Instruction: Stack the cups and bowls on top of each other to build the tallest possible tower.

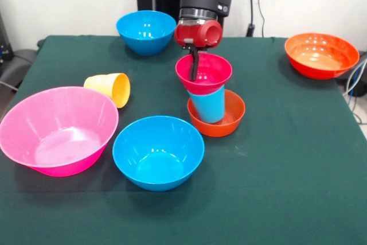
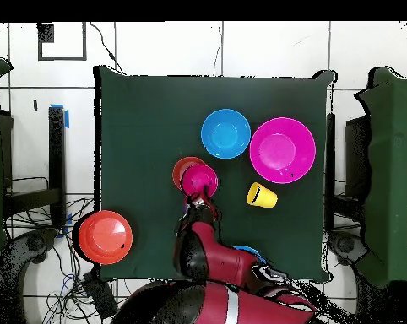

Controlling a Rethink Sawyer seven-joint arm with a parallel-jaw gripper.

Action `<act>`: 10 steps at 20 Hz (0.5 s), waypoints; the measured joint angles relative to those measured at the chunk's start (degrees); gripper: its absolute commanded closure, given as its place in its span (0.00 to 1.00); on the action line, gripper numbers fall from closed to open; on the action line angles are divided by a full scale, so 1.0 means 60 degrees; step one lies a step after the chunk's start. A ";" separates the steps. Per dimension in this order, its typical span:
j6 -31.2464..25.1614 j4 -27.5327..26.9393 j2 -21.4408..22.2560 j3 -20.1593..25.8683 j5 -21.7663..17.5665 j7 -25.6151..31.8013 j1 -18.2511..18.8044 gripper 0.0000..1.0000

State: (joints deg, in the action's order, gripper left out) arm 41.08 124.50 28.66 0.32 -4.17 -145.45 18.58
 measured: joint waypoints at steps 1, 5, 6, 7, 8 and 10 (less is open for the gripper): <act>0.0000 -0.0063 0.0001 0.0010 -0.0002 0.0000 0.0007 1.00; -0.0002 -0.0242 0.0000 0.0037 -0.0004 0.0000 0.0047 1.00; -0.0002 -0.0332 -0.0001 0.0074 -0.0006 0.0000 0.0088 1.00; -0.0002 -0.0397 -0.0001 0.0117 -0.0006 0.0000 0.0123 1.00; -0.0003 -0.0426 -0.0001 0.0144 -0.0006 0.0000 0.0142 1.00; -0.0006 -0.0516 -0.0001 0.0265 -0.0006 0.0000 0.0218 1.00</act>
State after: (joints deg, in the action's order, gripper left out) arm 41.05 121.40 28.66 1.91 -4.21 -145.45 19.88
